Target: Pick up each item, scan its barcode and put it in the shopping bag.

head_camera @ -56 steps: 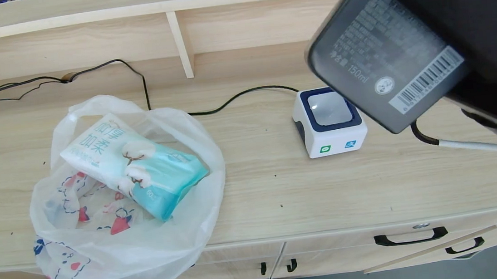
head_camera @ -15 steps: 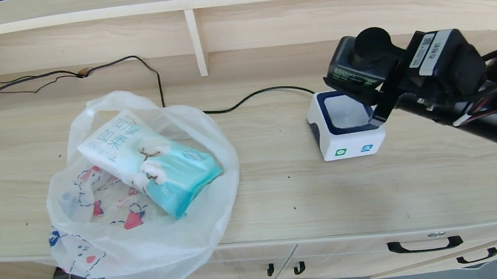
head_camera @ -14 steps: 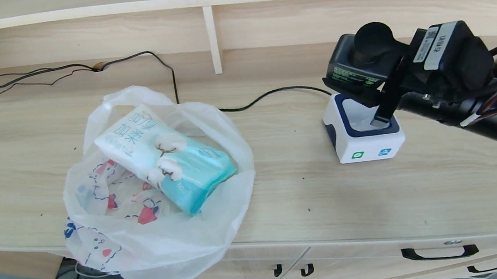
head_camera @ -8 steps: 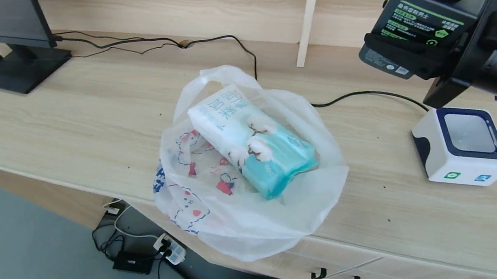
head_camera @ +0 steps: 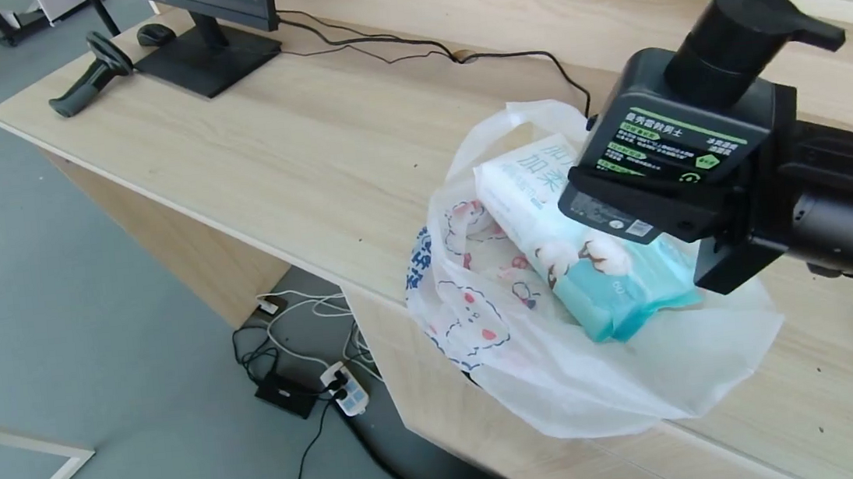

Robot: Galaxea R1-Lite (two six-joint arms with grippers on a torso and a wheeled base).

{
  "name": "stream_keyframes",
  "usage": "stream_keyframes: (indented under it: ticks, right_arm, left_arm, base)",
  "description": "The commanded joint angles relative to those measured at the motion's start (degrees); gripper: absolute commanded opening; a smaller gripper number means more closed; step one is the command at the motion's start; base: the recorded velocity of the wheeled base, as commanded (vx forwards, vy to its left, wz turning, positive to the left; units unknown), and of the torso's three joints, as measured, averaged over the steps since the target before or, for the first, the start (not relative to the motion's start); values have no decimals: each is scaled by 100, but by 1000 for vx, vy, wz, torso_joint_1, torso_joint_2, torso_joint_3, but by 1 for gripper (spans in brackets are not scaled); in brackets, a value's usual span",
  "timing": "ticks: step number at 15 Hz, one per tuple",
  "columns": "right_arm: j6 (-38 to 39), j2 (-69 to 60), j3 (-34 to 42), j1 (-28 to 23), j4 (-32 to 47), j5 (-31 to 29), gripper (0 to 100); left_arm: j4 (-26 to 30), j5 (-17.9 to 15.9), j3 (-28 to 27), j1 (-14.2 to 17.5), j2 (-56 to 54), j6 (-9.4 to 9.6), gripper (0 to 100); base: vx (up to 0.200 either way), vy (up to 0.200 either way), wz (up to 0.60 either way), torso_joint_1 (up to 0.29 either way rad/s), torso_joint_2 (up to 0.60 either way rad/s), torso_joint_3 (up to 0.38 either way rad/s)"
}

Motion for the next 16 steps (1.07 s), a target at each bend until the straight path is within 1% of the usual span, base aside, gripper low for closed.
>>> stream_keyframes:
  ticks: [1, 2, 3, 4, 6, 8, 11, 12, 13, 15, 16]
  right_arm:
    - [366, 563, 83, 204, -512, -8, 0]
    - [683, 783, 127, 204, -899, -52, 0]
    - [815, 967, 197, 212, -1189, -105, 0]
    - [911, 1143, 285, 327, -1487, -114, 0]
    - [1237, 1257, 514, 415, -1821, -281, 0]
    - [1281, 1328, 725, 441, -1857, -325, 0]
    - [1281, 1644, 637, 546, -1944, -360, 0]
    - [1289, 1714, 531, 538, -1988, -474, 0]
    - [1289, 1785, 373, 511, -1988, -712, 0]
    - [1289, 1829, 435, 503, -1997, -729, 0]
    - [1281, 1837, 496, 415, -2006, -729, 0]
  left_arm:
    - [-6, -1, 0, 1, -2, 1, 100]
    - [-6, -1, 0, 1, -2, 1, 100]
    - [-14, -1, 0, 1, -2, 1, 100]
    - [-14, -1, 0, 1, -2, 1, 100]
    - [-6, -1, 0, 1, -2, 10, 100]
    - [-14, -1, 0, 1, -2, 1, 100]
    - [-14, -1, 0, 1, -2, 1, 100]
    - [-14, -1, 0, 1, -2, 1, 100]
    - [-6, -1, 0, 1, -2, 10, 100]
    - [-14, -1, 0, 1, -2, 1, 100]
    - [-14, -1, 0, 1, -2, 1, 100]
  base:
    - [0, 0, 0, 0, 0, 0]
    - [0, 0, 0, 0, 0, 0]
    - [0, 0, 0, 0, 0, 0]
    - [0, 0, 0, 0, 0, 0]
    - [0, 0, 0, 0, 0, 0]
    - [0, 0, 0, 0, 0, 0]
    - [0, 0, 0, 0, 0, 0]
    - [0, 0, 0, 0, 0, 0]
    - [0, 0, 0, 0, 0, 0]
    - [0, 0, 0, 0, 0, 0]
    - [0, 0, 0, 0, 0, 0]
